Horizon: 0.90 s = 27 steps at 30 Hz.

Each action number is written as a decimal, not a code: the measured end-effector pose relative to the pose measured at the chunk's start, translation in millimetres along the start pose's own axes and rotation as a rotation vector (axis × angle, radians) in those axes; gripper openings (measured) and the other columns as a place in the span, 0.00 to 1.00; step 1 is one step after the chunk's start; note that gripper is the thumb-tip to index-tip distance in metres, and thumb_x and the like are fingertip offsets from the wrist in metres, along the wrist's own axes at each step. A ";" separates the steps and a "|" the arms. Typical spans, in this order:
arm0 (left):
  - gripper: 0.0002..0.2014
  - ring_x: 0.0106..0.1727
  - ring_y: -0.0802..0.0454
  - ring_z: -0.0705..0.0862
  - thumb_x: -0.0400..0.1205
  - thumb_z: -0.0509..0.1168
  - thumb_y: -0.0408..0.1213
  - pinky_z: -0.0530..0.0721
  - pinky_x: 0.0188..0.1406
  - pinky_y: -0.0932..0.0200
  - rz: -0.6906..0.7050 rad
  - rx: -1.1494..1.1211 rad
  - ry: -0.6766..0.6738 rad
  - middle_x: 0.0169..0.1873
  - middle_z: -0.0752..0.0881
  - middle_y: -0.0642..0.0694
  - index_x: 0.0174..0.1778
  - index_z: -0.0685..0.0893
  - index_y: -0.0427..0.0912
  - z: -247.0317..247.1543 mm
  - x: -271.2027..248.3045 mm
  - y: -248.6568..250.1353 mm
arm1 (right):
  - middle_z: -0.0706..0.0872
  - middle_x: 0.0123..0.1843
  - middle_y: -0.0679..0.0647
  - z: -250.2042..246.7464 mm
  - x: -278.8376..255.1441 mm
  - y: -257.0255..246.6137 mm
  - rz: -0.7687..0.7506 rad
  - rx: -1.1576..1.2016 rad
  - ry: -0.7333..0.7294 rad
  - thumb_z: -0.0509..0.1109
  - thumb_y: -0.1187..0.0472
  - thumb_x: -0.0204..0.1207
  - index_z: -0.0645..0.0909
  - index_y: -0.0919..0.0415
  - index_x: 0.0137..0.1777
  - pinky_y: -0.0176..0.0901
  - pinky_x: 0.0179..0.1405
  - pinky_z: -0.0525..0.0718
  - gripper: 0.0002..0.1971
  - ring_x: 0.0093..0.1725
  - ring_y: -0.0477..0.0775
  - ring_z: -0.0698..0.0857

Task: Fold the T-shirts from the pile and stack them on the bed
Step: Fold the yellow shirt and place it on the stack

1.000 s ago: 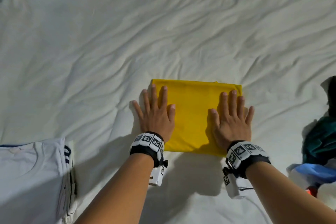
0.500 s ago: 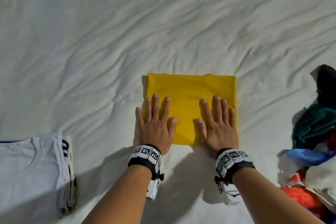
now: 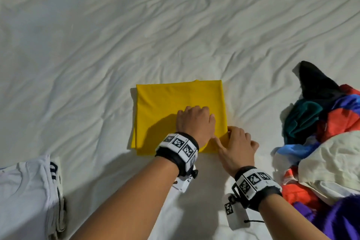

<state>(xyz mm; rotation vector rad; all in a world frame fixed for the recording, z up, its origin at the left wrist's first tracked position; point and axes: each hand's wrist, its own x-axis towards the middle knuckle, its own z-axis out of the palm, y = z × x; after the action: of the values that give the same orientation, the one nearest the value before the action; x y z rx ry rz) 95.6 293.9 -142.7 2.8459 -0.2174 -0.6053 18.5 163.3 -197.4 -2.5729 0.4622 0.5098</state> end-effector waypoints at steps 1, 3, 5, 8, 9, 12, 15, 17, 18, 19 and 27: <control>0.22 0.62 0.36 0.82 0.90 0.53 0.57 0.75 0.55 0.45 -0.026 -0.001 -0.088 0.59 0.87 0.40 0.56 0.84 0.43 -0.8 9.2 14.0 | 0.78 0.57 0.49 0.3 0.1 1.0 -0.008 -0.040 -0.045 0.47 0.23 0.70 0.74 0.52 0.61 0.55 0.62 0.62 0.36 0.61 0.56 0.73; 0.29 0.62 0.37 0.83 0.86 0.54 0.68 0.73 0.52 0.46 -0.090 0.007 -0.209 0.60 0.87 0.40 0.55 0.84 0.44 1.4 24.6 33.4 | 0.76 0.52 0.49 -2.3 1.3 0.2 0.002 -0.045 -0.127 0.44 0.24 0.63 0.72 0.53 0.51 0.54 0.56 0.60 0.36 0.58 0.56 0.71; 0.34 0.61 0.38 0.84 0.80 0.58 0.75 0.73 0.50 0.47 -0.106 0.072 -0.245 0.60 0.87 0.42 0.57 0.84 0.45 5.6 35.1 43.2 | 0.75 0.47 0.49 -5.7 2.6 -0.7 0.019 0.039 -0.162 0.44 0.27 0.59 0.71 0.52 0.43 0.52 0.51 0.56 0.31 0.56 0.57 0.71; 0.20 0.54 0.39 0.84 0.81 0.67 0.62 0.73 0.45 0.51 -0.087 0.147 -0.237 0.59 0.87 0.44 0.44 0.81 0.46 12.5 41.2 50.4 | 0.75 0.46 0.48 -3.8 1.3 2.9 0.019 0.171 -0.159 0.51 0.36 0.61 0.71 0.50 0.40 0.49 0.47 0.51 0.20 0.59 0.58 0.71; 0.17 0.49 0.39 0.82 0.81 0.68 0.56 0.74 0.44 0.52 -0.097 0.133 -0.232 0.58 0.87 0.44 0.38 0.77 0.46 12.3 41.9 51.9 | 0.77 0.47 0.48 -2.4 0.1 4.4 0.018 0.233 -0.151 0.51 0.34 0.60 0.72 0.50 0.42 0.48 0.47 0.51 0.22 0.59 0.57 0.71; 0.12 0.50 0.38 0.81 0.82 0.66 0.47 0.76 0.45 0.52 -0.127 0.048 -0.234 0.59 0.87 0.41 0.39 0.76 0.43 2.2 41.0 50.8 | 0.81 0.41 0.52 -0.3 -5.0 4.4 0.033 0.482 -0.095 0.61 0.31 0.63 0.75 0.51 0.40 0.50 0.51 0.60 0.22 0.51 0.60 0.76; 0.15 0.53 0.38 0.84 0.80 0.70 0.46 0.79 0.43 0.53 -0.139 -0.136 -0.269 0.56 0.85 0.40 0.52 0.76 0.41 -22.7 36.5 42.2 | 0.83 0.34 0.52 -14.4 -16.8 -8.5 -0.018 0.735 0.043 0.79 0.52 0.71 0.80 0.55 0.41 0.54 0.42 0.81 0.11 0.37 0.56 0.81; 0.17 0.47 0.39 0.87 0.76 0.73 0.46 0.87 0.37 0.50 -0.117 -0.350 -0.236 0.50 0.87 0.40 0.51 0.80 0.38 -47.6 28.6 36.9 | 0.88 0.38 0.48 -33.6 -26.3 -22.7 -0.056 0.836 0.179 0.78 0.59 0.68 0.83 0.51 0.43 0.53 0.43 0.87 0.08 0.40 0.53 0.86; 0.15 0.44 0.39 0.89 0.75 0.73 0.44 0.90 0.34 0.46 -0.094 -0.489 -0.201 0.46 0.88 0.38 0.48 0.82 0.37 -62.8 22.5 34.7 | 0.89 0.41 0.47 -45.1 -31.2 -31.8 -0.084 0.874 0.247 0.78 0.61 0.68 0.83 0.48 0.45 0.51 0.46 0.88 0.10 0.44 0.52 0.88; 0.10 0.39 0.39 0.90 0.76 0.72 0.40 0.91 0.30 0.46 -0.071 -0.624 -0.166 0.41 0.89 0.37 0.44 0.83 0.37 -77.9 15.7 32.2 | 0.89 0.45 0.46 -57.4 -36.2 -42.0 -0.137 0.892 0.325 0.77 0.64 0.68 0.83 0.47 0.48 0.48 0.49 0.88 0.12 0.47 0.50 0.88; 0.13 0.43 0.43 0.87 0.80 0.67 0.30 0.88 0.41 0.51 0.001 -1.274 -0.071 0.48 0.90 0.34 0.60 0.85 0.32 -144.3 -41.2 -33.9 | 0.84 0.49 0.58 -96.8 -74.4 -125.9 -0.693 0.353 0.789 0.76 0.63 0.69 0.88 0.61 0.53 0.56 0.43 0.76 0.12 0.47 0.65 0.82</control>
<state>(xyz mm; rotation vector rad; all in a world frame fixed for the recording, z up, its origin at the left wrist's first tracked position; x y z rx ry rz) 121.6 361.3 -6.8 1.5930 0.1328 -0.5465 30.4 235.8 -38.2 -2.2817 -0.1182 -0.7735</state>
